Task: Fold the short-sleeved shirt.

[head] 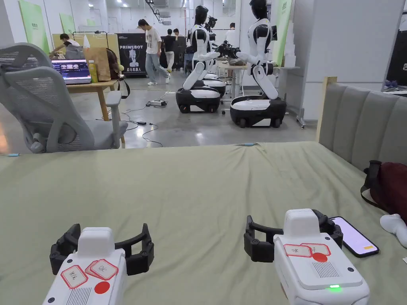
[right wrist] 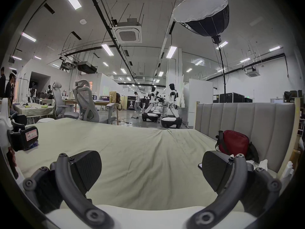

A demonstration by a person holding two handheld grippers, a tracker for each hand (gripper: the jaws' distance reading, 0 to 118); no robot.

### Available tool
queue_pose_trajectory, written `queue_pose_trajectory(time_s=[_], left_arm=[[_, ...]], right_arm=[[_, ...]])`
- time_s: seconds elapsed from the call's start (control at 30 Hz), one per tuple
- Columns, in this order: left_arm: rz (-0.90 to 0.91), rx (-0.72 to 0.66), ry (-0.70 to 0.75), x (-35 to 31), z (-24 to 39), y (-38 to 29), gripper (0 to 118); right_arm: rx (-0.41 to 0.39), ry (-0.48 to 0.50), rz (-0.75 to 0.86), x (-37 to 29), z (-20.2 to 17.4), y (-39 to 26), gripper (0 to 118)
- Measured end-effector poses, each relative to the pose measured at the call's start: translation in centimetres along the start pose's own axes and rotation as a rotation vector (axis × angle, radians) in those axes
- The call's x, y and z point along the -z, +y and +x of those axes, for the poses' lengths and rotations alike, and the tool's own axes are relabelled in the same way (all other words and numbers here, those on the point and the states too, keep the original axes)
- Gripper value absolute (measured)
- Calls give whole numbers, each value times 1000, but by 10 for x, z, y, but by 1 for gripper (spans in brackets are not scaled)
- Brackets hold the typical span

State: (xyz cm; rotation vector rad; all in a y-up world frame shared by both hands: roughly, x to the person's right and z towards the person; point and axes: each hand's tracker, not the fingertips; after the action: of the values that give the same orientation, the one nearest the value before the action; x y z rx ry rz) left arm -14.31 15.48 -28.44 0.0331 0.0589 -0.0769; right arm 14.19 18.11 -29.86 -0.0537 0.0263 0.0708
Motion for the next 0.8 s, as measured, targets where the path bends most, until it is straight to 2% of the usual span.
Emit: queue_pose_trajectory(time_s=[0.3,0.4,0.43,0.5,0.57,0.63,0.73,0.8], left_arm=[[4,7,-13,1,2,-3,118],[4,9,-10,0,2,-3,118],[4,13,-9,0,2,-3,118],[1,12,-7,0,1,-4,118],[-2,1,-5,1,0,-5,118],[-5,0,-4,1,0,-5,118],[-3,8,0,1,0,-4,118],[-1,11,-4,0,0,-4,118]], right_arm=[[0,11,-1,2,-2,3,118],[114,141,-36,2,4,9,118],[144,145,-29,2,4,12,118],[200,69,-63,-3,-2,26,118],[218,38,-113,-5,-7,38,118],[199,40,-98,-4,-13,42,118],[178,75,-86,-5,-17,40,118],[206,112,-112,-4,-19,39,118]])
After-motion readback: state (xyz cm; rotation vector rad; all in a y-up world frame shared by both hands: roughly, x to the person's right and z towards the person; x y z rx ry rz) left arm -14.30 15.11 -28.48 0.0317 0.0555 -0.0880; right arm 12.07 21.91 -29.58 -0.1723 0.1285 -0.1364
